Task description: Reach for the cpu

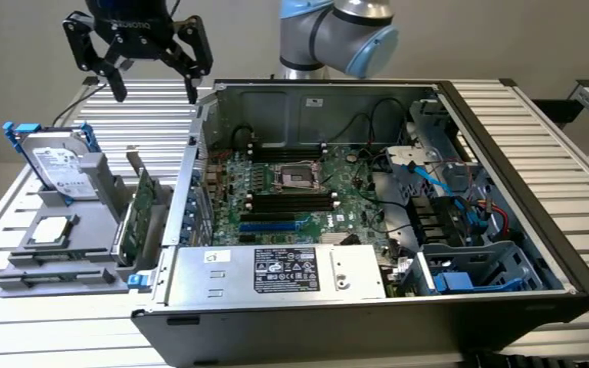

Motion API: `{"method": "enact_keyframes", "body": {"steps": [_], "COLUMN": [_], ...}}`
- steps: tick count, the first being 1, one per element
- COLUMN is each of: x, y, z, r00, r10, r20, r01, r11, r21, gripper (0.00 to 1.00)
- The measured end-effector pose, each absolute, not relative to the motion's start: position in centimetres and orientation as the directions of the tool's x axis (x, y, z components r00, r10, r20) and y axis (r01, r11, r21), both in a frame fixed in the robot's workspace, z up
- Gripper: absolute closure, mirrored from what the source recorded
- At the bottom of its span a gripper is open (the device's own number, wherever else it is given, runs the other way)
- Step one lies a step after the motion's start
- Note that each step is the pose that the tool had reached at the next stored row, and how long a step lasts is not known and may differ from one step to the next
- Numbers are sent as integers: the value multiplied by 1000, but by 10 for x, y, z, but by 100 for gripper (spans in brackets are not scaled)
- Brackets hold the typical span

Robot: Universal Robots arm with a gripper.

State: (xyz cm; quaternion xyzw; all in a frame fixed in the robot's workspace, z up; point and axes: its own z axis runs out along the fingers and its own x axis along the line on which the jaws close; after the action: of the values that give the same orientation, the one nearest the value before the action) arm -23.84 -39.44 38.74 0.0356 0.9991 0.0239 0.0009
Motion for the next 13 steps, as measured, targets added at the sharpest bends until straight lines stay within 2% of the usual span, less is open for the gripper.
{"method": "enact_keyframes", "body": {"steps": [13], "x": [-298], "y": [-392], "z": [385], "r00": [-997], "r10": [71], "r20": [0], "r01": [71], "r11": [996], "r21": [48], "gripper": [1]}}
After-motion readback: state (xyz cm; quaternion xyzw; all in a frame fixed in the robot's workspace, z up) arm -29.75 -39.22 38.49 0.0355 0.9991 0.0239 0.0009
